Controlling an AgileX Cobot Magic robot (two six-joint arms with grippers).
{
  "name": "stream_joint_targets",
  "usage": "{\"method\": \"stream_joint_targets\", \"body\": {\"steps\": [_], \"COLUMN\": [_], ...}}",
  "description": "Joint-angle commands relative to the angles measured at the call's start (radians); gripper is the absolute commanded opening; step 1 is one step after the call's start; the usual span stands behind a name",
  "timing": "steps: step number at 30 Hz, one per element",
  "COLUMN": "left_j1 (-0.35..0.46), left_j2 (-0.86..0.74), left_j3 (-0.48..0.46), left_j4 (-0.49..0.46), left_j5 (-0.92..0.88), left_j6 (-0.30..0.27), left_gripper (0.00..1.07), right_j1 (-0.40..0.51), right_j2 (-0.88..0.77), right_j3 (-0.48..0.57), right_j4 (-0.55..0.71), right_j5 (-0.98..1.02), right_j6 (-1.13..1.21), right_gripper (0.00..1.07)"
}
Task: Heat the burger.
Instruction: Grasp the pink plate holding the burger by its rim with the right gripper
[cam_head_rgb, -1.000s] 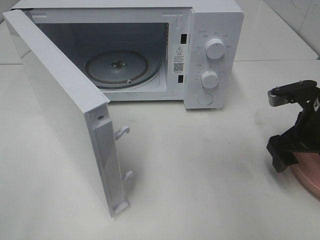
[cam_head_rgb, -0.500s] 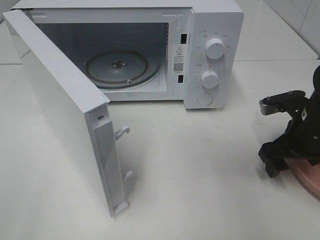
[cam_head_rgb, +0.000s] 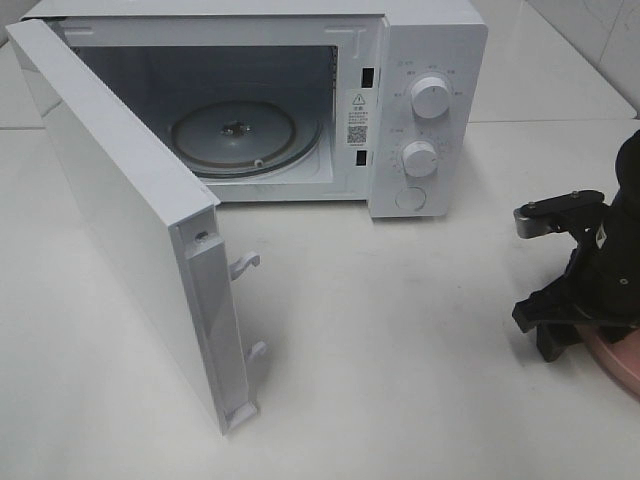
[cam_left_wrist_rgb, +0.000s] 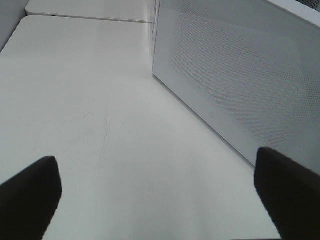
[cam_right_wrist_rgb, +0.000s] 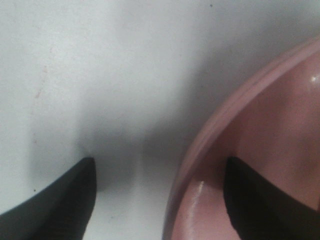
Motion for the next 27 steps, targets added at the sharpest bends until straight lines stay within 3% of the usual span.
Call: {"method": "stream_joint_targets", "body": {"steps": [1,3,4,6,7,8,9,11,27], "left_j1": [-0.002,-0.002,-0.002,-0.002,-0.002,-0.002,-0.002,-0.002,-0.002], "left_j2": [-0.015,-0.015,-0.015,-0.015,-0.015,-0.015,-0.015,-0.015,-0.015], "left_j3": [0.001,0.001,0.001,0.001,0.001,0.001,0.001,0.001,0.001], "left_j4": [-0.003,-0.003,-0.003,-0.003,-0.003,-0.003,-0.003,-0.003,-0.003], "left_j5": [-0.001,-0.001,-0.001,-0.001,-0.001,-0.001,-0.001,-0.001,-0.001], "left_j6": [-0.008,-0.008,-0.008,-0.008,-0.008,-0.008,-0.008,-0.008,-0.008], "left_gripper": [0.99,0.99,0.99,0.99,0.99,0.99,0.99,0.99,0.99], "right_j1": [-0.006,-0.006,-0.006,-0.006,-0.006,-0.006,-0.006,-0.006,0.010], "right_j2": [0.011,0.011,0.011,0.011,0.011,0.011,0.011,0.011,-0.003], "right_j3": [0.001,0.001,0.001,0.001,0.001,0.001,0.001,0.001,0.014], "right_j4": [-0.017,-0.017,-0.017,-0.017,-0.017,-0.017,-0.017,-0.017,-0.092], "right_j5": [0.020,0.020,0.023,0.027,0.029,0.029,0.031,0.031,0.113], "right_j6": [0.010,0.013,0.018,0.018,0.018,0.018,0.018,0.018,0.091], "right_gripper": [0.51,0.47,0.34,0.29,0.18,0.18,0.07,0.03,0.00]}}
